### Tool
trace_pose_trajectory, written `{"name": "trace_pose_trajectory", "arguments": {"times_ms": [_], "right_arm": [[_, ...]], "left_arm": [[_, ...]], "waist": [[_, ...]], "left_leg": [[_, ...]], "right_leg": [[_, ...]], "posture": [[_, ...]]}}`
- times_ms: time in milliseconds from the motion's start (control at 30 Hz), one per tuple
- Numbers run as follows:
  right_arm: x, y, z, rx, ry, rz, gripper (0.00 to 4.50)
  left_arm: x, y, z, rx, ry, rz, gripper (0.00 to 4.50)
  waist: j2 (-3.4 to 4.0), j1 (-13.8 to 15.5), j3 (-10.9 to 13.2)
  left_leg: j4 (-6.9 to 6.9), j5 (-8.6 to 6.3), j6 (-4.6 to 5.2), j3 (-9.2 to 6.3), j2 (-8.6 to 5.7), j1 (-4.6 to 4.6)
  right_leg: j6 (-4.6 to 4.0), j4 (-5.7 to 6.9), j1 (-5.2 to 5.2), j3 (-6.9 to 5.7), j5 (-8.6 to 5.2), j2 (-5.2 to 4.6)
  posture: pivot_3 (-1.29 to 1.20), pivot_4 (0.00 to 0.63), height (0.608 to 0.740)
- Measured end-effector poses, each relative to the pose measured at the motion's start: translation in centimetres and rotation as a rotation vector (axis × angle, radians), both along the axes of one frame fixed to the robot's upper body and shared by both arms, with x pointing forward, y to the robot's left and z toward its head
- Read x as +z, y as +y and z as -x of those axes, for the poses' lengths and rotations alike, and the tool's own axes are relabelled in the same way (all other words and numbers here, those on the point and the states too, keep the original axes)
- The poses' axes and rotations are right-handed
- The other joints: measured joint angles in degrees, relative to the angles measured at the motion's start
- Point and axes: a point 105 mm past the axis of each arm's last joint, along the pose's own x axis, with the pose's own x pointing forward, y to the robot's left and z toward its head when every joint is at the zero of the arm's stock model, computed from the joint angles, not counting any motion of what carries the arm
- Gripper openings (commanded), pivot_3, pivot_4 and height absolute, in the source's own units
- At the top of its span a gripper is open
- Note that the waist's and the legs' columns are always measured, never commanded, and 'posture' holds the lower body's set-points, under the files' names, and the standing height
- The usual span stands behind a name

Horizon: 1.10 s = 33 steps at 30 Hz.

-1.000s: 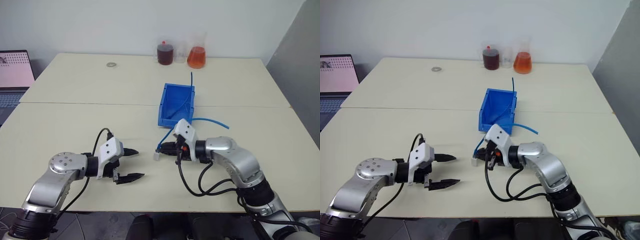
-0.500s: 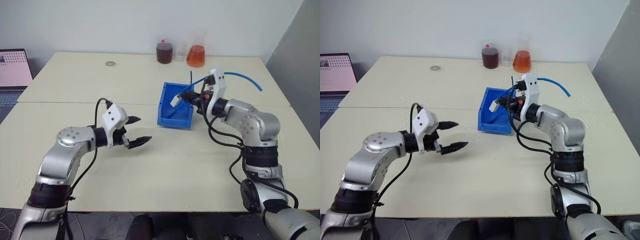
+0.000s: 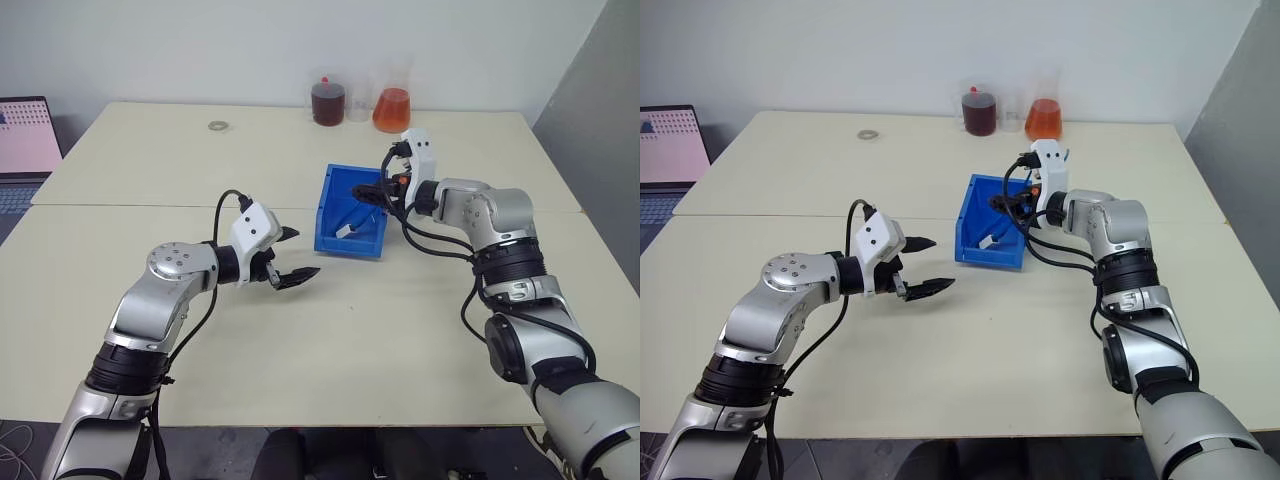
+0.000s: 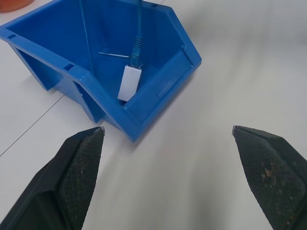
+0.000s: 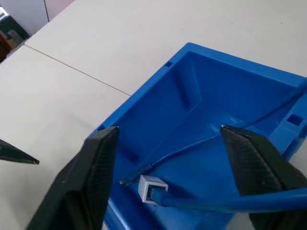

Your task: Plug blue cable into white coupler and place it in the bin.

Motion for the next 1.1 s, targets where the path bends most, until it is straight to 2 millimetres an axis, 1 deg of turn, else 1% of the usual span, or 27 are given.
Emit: {"name": "trace_pose_trajectory", "arguments": {"times_ms": [33, 133, 200, 300, 367, 433, 500, 533, 700, 767, 833, 900, 967, 1000, 1033, 1067, 1100], "right_arm": [[0.2, -0.4, 0.0, -0.003, -0.008, 0.012, 4.45], [1.7, -2.0, 0.2, -0.017, -0.065, 0.054, 4.45], [2.2, -2.7, 0.4, -0.018, -0.084, 0.076, 4.45], [2.8, -4.5, 1.7, 0.000, -0.101, 0.101, 4.45], [2.2, -5.4, 2.5, 0.013, -0.081, 0.112, 4.45], [1.1, -6.3, 3.7, 0.045, -0.060, 0.138, 4.45], [-0.5, -8.0, 5.1, 0.065, -0.046, 0.201, 4.45], [-1.0, -8.3, 5.3, 0.068, -0.040, 0.212, 4.45], [-2.7, -10.7, 6.7, 0.050, -0.104, 0.310, 4.45], [-3.6, -11.6, 8.3, 0.054, -0.121, 0.305, 4.45], [-5.0, -11.8, 10.1, 0.074, -0.120, 0.286, 4.45], [-5.7, -11.7, 11.1, 0.092, -0.140, 0.282, 4.45], [-6.0, -11.2, 12.7, 0.093, -0.247, 0.274, 4.45], [-6.5, -10.4, 13.6, 0.074, -0.292, 0.225, 4.45], [-6.7, -10.2, 13.7, 0.056, -0.299, 0.203, 4.45], [-7.0, -10.0, 13.9, -0.006, -0.308, 0.154, 4.45], [-6.8, -10.0, 14.0, -0.055, -0.329, 0.111, 4.45]], "left_arm": [[0.1, -0.1, 0.0, -0.002, -0.003, 0.001, 4.50], [0.3, -0.3, 0.2, -0.009, -0.011, 0.006, 4.50], [0.3, -0.4, 0.2, -0.011, -0.006, 0.017, 4.50], [0.4, -0.4, 0.4, -0.016, 0.004, 0.050, 4.50], [0.4, -0.3, 0.5, -0.011, 0.010, 0.055, 4.50], [0.4, -0.3, 0.6, -0.012, 0.007, 0.062, 4.50], [0.4, -0.2, 0.7, 0.000, 0.005, 0.073, 4.50], [0.4, 0.0, 0.7, 0.007, 0.006, 0.079, 4.50], [0.4, 0.1, 0.6, 0.040, 0.001, 0.111, 4.50], [0.1, 1.0, 0.4, 0.108, -0.017, 0.115, 4.50], [-0.3, 2.3, 0.0, 0.210, -0.047, 0.122, 4.50], [-0.4, 3.1, -0.2, 0.274, -0.064, 0.128, 4.50], [-0.3, 4.1, -0.2, 0.364, -0.108, 0.150, 4.50], [-0.9, 5.6, 0.0, 0.445, -0.115, 0.151, 4.50], [-1.1, 6.0, 0.0, 0.469, -0.114, 0.152, 4.50], [-1.5, 6.8, 0.3, 0.512, -0.112, 0.154, 4.50], [-1.7, 7.3, 0.6, 0.532, -0.111, 0.154, 4.50]], "waist": [[0.00, 0.01, 0.00], [0.00, 0.04, 0.00], [0.00, 0.03, 0.00], [0.00, 0.16, 0.00], [0.00, 0.15, 0.00], [0.00, 0.18, 0.00], [0.00, 0.19, 0.00], [0.00, 0.11, 0.00], [0.00, 0.02, 0.00], [-0.01, 0.16, 0.00], [-0.01, 0.16, 0.00], [-0.01, 0.09, 0.00], [-0.04, 0.07, -0.03], [-0.07, -0.10, -0.05], [-0.05, -0.21, -0.04], [0.00, -0.20, 0.00], [0.00, -0.17, -0.01]], "left_leg": [[0.03, 0.00, 0.00, -0.01, 0.00, -0.01], [0.08, 0.00, 0.00, -0.05, -0.01, -0.02], [0.10, 0.00, 0.00, -0.05, -0.01, -0.02], [0.12, 0.00, 0.00, -0.09, 0.02, -0.05], [0.16, 0.00, 0.01, -0.09, 0.01, -0.04], [0.25, -0.01, 0.01, -0.11, 0.01, -0.04], [0.33, -0.01, 0.02, -0.12, 0.00, -0.05], [0.37, -0.01, 0.02, -0.12, -0.01, -0.05], [0.58, -0.01, 0.02, -0.11, -0.04, -0.03], [0.60, -0.01, 0.02, -0.12, -0.02, -0.01], [0.62, -0.01, 0.02, -0.19, 0.01, 0.00], [0.66, -0.01, 0.02, -0.22, 0.01, 0.06], [0.64, -0.01, 0.02, -0.28, 0.03, 0.14], [0.65, -0.02, 0.00, -0.29, 0.07, 0.28], [0.62, -0.02, -0.01, -0.30, 0.07, 0.29], [0.65, -0.01, -0.02, -0.30, 0.07, 0.30], [0.65, 0.00, -0.02, -0.30, 0.09, 0.34]], "right_leg": [[0.02, 0.01, 0.01, -0.01, 0.01, 0.00], [0.03, 0.01, 0.02, -0.02, 0.02, 0.01], [0.03, 0.02, 0.02, -0.02, 0.02, 0.01], [0.03, -0.01, 0.04, -0.07, 0.02, 0.01], [0.03, 0.01, 0.05, -0.04, 0.02, 0.01], [0.04, 0.01, 0.08, -0.06, 0.02, 0.01], [0.06, 0.03, 0.11, -0.08, 0.02, 0.02], [0.07, 0.04, 0.12, -0.06, 0.03, 0.03], [0.25, 0.05, 0.16, 0.02, 0.14, 0.14], [0.27, 0.01, 0.26, -0.03, 0.15, 0.14], [0.28, 0.04, 0.28, -0.01, 0.16, 0.13], [0.33, 0.02, 0.36, 0.00, 0.15, 0.12], [0.48, -0.03, 0.46, 0.00, 0.12, 0.11], [0.57, -0.05, 0.58, 0.06, 0.07, 0.06], [0.58, -0.04, 0.57, 0.06, 0.06, 0.07], [0.58, 0.03, 0.55, 0.08, 0.06, 0.07], [0.57, 0.02, 0.60, 0.03, 0.08, 0.06]], "posture": [[0.00, 0.150, 0.740], [0.00, 0.150, 0.740], [0.00, 0.150, 0.740], [0.00, 0.150, 0.740], [0.00, 0.150, 0.740], [0.00, 0.150, 0.740], [0.00, 0.150, 0.740], [0.00, 0.150, 0.740], [0.00, 0.150, 0.740], [0.00, 0.150, 0.740], [0.00, 0.150, 0.740], [0.00, 0.150, 0.740], [0.00, 0.150, 0.740], [0.00, 0.150, 0.740], [0.00, 0.150, 0.740], [0.00, 0.150, 0.740], [0.00, 0.150, 0.740]]}}
